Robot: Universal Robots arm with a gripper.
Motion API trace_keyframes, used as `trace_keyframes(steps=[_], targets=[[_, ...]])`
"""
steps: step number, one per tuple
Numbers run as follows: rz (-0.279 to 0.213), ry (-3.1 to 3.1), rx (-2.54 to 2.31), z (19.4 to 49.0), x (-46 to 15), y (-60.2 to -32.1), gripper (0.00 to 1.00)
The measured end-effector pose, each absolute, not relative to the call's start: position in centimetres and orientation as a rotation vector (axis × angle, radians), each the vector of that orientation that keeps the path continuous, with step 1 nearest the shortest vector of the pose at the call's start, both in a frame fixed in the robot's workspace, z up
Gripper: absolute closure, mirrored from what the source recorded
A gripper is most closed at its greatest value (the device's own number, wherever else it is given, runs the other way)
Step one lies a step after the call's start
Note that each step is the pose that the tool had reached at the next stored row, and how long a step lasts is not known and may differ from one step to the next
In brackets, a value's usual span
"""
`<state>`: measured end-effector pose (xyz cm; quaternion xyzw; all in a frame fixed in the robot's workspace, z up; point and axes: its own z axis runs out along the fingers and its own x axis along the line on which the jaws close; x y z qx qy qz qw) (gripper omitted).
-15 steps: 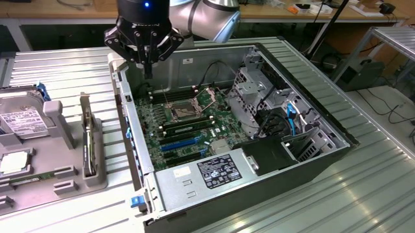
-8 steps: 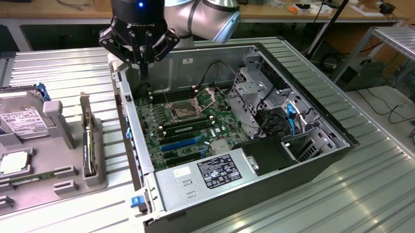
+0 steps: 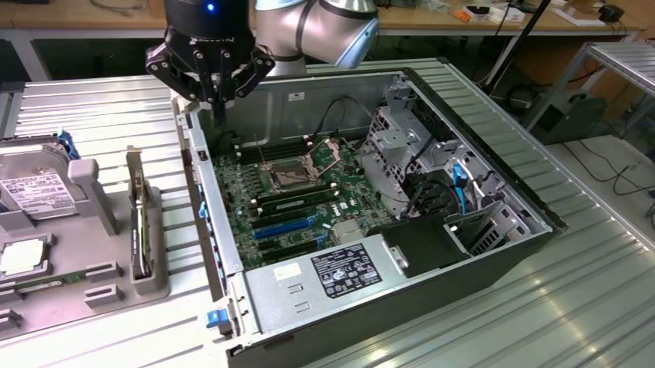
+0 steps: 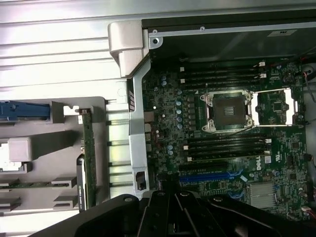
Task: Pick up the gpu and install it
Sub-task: 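Reach for the gpu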
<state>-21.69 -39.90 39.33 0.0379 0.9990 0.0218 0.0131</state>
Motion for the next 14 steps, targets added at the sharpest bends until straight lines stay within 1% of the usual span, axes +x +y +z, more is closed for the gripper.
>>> trace_keyframes(steps=[14], targets=[[0.068,3.112,0.118,39.3,-23.7,-39.9,0.90]])
